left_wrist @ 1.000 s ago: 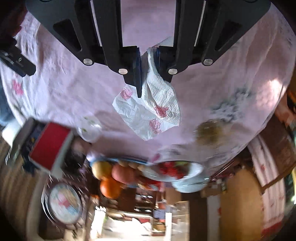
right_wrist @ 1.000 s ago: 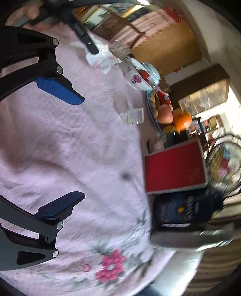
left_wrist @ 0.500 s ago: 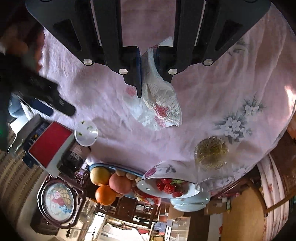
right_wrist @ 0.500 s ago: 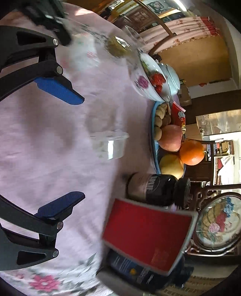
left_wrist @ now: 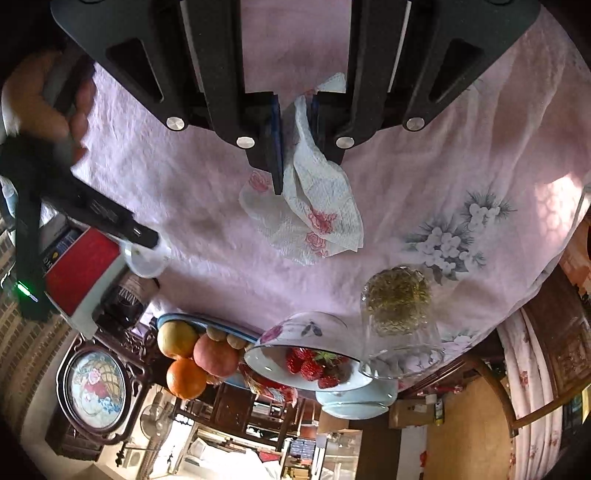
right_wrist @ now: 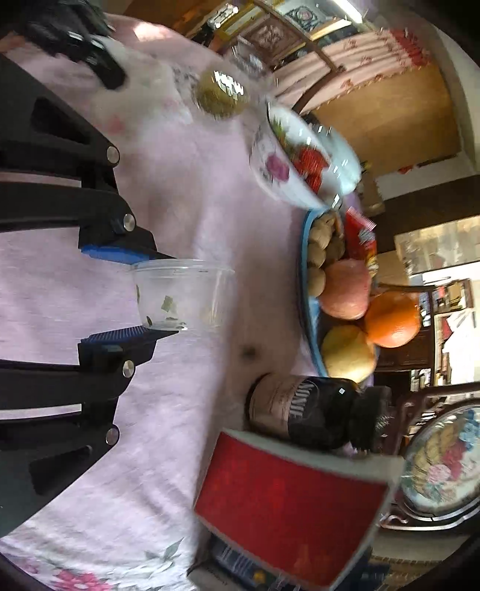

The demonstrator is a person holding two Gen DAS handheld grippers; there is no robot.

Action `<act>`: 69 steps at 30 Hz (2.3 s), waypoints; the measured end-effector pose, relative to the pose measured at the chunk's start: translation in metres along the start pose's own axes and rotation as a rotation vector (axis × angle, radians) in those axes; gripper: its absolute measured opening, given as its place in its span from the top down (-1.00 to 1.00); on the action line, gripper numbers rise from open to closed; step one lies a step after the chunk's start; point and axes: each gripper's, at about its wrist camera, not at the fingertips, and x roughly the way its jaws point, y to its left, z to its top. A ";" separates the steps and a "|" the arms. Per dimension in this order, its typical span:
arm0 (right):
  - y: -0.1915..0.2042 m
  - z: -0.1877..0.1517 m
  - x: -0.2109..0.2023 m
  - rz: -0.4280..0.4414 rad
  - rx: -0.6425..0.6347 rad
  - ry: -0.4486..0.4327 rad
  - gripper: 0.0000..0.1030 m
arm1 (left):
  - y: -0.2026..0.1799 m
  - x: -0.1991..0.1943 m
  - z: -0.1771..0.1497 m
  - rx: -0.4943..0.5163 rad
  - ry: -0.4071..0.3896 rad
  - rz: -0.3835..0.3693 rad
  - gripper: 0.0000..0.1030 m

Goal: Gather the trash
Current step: 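Grasp the pink-printed white tissue with the left tool while the right tool grasps the clear plastic cup, then carry the tissue and clear cup over the red basket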

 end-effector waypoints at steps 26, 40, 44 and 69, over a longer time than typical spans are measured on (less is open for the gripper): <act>-0.043 -0.174 -0.157 0.187 0.183 -0.046 0.41 | -0.010 -0.069 -0.059 0.057 -0.032 -0.029 0.75; 0.050 -0.177 -0.154 0.367 -0.005 0.018 0.42 | 0.052 -0.164 -0.135 -0.010 -0.167 0.112 0.75; 0.087 -0.176 -0.155 0.417 -0.080 0.022 0.42 | 0.079 -0.185 -0.153 -0.053 -0.181 0.142 0.75; 0.439 -0.243 -0.182 0.771 -0.665 0.173 0.42 | 0.310 -0.299 -0.282 -0.490 -0.248 0.507 0.75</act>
